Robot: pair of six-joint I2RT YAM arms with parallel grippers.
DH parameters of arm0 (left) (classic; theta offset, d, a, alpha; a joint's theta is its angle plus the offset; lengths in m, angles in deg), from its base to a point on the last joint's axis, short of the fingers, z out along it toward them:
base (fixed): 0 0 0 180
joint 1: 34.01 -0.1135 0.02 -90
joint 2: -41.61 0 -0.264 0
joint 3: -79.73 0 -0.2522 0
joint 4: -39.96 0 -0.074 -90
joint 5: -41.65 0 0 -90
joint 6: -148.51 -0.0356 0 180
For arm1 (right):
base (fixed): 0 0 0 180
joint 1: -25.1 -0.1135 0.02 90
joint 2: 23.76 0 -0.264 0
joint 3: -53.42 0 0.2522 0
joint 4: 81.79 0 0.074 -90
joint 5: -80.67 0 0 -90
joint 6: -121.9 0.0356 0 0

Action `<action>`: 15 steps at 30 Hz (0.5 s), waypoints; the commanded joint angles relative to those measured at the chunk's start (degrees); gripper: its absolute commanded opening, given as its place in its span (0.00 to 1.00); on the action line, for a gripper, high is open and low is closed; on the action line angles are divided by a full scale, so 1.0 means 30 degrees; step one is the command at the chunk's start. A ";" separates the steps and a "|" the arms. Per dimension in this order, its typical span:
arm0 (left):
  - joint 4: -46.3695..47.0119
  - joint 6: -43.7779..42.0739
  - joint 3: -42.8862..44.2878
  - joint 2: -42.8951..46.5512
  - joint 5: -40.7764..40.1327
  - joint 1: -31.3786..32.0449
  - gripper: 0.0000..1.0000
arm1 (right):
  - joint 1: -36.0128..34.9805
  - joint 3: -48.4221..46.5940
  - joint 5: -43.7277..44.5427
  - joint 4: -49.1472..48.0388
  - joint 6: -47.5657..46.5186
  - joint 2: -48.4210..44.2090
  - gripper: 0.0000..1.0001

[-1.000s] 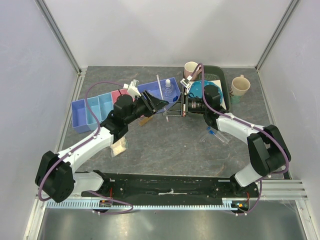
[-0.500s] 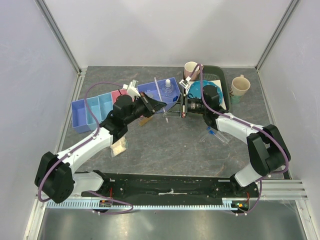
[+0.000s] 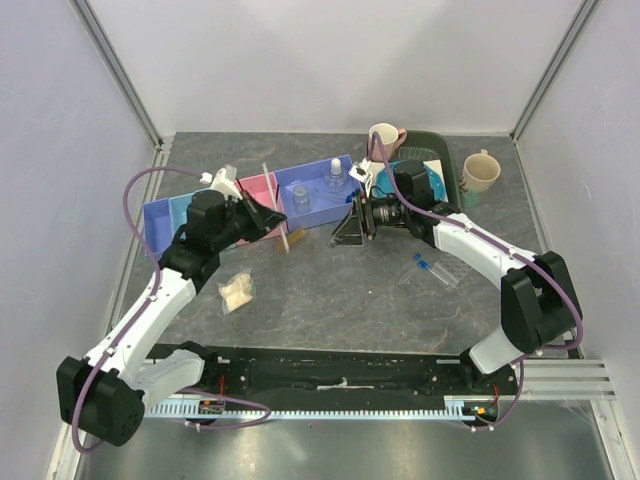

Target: Organize the chemistry lab equipment

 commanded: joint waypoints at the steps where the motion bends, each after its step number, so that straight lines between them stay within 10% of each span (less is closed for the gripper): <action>1: -0.4733 -0.4508 0.0619 0.0843 0.0636 -0.2121 0.02 | 0.0015 -0.0684 0.0224 0.3592 -0.4449 -0.0644 0.67; 15: -0.8489 -1.0810 0.2466 -0.1378 -0.0800 -0.7161 0.02 | 0.0074 -0.0947 0.1163 0.5732 -0.7058 -0.0644 0.68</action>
